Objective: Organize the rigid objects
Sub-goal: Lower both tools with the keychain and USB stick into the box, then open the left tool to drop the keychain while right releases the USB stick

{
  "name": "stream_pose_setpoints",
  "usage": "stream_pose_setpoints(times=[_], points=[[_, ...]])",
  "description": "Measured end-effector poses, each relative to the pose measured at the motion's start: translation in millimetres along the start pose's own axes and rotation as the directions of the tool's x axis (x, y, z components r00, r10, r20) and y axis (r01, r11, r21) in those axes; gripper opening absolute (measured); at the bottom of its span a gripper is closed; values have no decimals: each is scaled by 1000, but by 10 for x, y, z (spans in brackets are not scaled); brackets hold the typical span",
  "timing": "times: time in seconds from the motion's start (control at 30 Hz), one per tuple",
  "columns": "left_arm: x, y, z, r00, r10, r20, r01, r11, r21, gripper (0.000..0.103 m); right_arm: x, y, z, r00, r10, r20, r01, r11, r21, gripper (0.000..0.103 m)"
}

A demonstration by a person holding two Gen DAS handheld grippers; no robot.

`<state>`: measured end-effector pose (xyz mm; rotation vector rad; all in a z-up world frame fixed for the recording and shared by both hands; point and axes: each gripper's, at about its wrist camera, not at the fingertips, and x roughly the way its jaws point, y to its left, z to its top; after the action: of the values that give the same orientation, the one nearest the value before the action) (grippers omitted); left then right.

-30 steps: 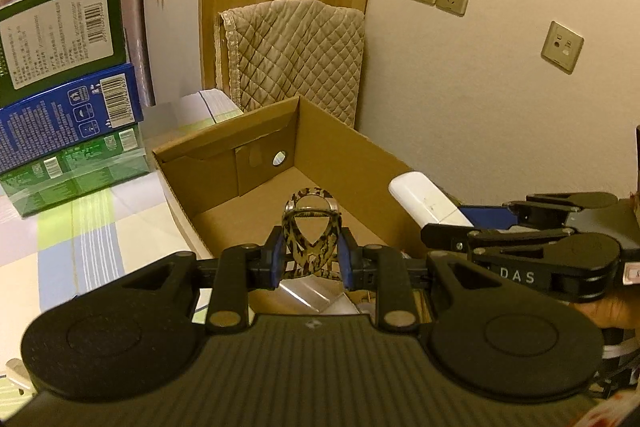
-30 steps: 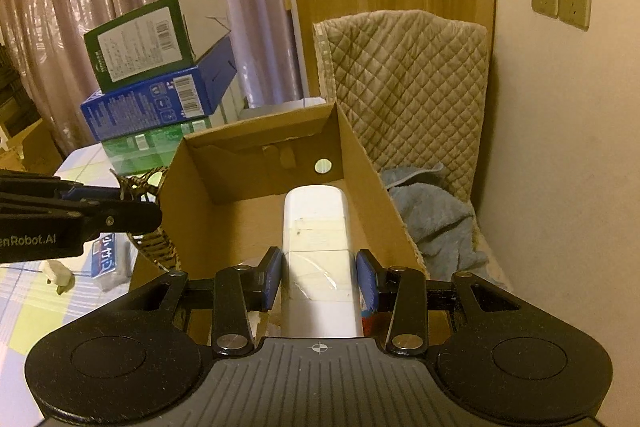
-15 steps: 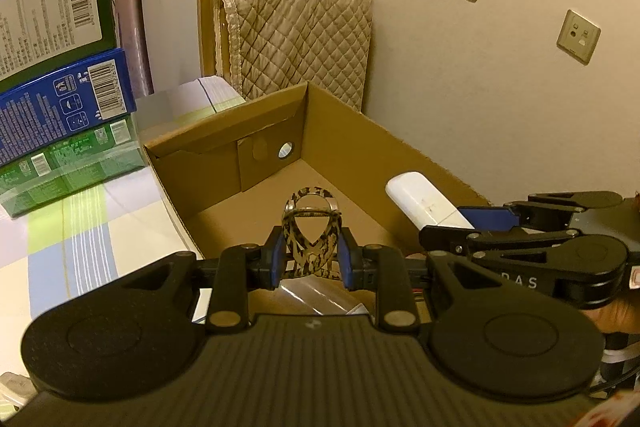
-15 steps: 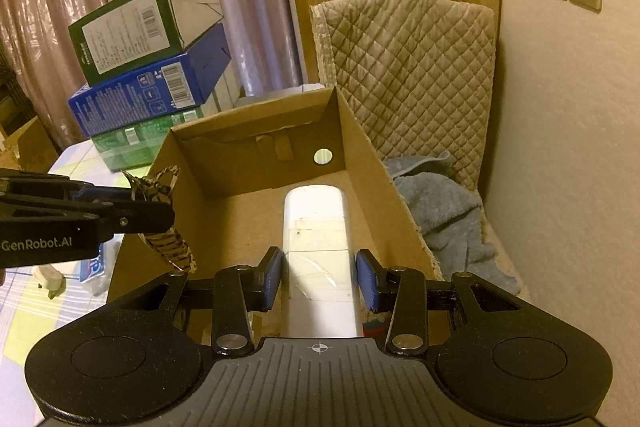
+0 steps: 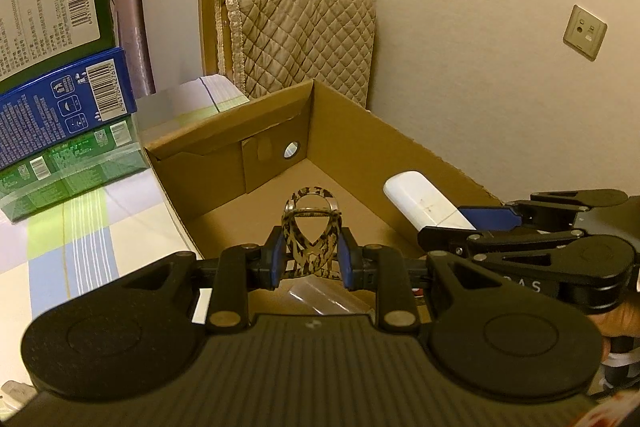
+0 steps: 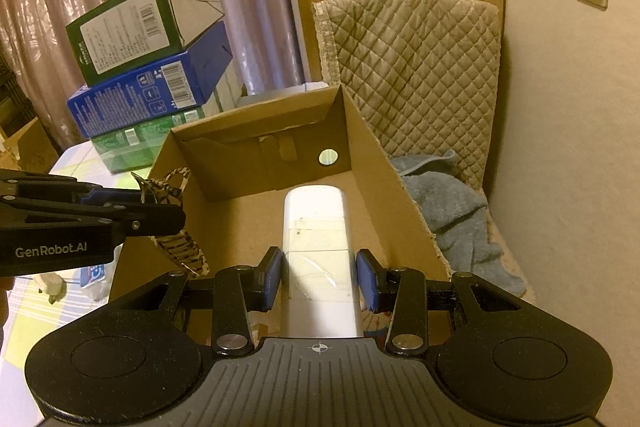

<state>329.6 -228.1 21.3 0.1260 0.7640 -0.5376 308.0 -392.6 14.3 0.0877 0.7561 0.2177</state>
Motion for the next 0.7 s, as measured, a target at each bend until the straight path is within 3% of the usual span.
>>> stream_pose_setpoints(times=[0.7], points=[[-221,107,76,998,33,49,-32,999,-27,27,-31,50,14,1000,6,5,-6,1000,1,37]])
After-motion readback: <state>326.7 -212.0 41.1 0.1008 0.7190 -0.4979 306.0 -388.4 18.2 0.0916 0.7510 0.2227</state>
